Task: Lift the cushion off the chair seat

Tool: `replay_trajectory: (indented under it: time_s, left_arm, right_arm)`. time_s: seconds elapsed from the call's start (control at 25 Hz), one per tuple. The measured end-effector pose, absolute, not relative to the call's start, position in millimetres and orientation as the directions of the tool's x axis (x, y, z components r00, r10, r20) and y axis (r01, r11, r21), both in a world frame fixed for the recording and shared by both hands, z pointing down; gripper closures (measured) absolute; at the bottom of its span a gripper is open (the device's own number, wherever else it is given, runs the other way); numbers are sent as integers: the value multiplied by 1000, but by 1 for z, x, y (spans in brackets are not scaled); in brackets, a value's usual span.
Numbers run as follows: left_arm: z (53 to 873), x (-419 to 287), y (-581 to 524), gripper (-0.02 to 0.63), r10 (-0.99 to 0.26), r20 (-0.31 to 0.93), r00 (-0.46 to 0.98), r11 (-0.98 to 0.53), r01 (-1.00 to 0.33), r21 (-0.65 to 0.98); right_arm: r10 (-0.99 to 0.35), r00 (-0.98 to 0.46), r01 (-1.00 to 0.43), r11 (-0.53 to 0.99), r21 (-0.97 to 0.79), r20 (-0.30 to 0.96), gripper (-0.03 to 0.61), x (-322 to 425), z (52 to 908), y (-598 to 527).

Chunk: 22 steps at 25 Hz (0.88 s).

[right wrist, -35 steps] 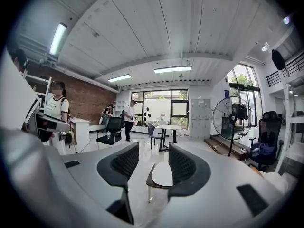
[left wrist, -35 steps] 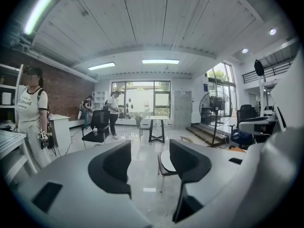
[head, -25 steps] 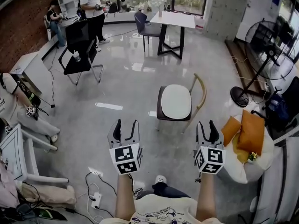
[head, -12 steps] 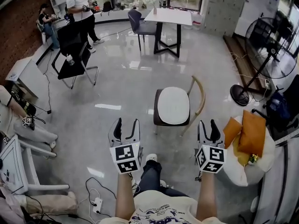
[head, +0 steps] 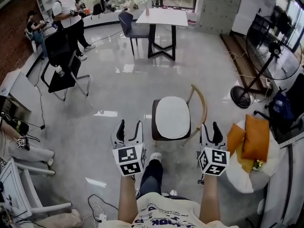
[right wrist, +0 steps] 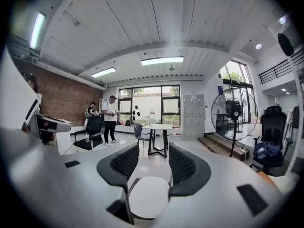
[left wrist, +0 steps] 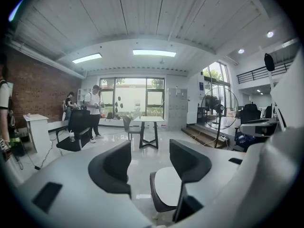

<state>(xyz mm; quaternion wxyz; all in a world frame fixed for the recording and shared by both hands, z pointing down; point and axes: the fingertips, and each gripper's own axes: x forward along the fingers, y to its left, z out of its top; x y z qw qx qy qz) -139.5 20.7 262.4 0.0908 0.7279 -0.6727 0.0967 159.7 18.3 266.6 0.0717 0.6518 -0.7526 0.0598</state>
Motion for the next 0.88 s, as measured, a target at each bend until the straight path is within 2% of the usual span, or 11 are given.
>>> replay_trajectory:
  time_s: [0.52, 0.72, 0.88]
  left_arm:
    - [280, -144, -228, 364, -928, 317, 196, -203, -979, 9]
    - [301, -133, -284, 365, -909, 355, 218, -229, -973, 11]
    - [326, -150, -338, 365, -888, 397, 234, -246, -969, 22]
  right_arm:
    - [-970, -64, -998, 66, 1, 234, 364, 139, 280, -205]
    - [-960, -41, -999, 38, -17, 276, 359, 151, 303, -255]
    - [-946, -19, -1000, 15, -15, 323, 359, 137, 326, -304]
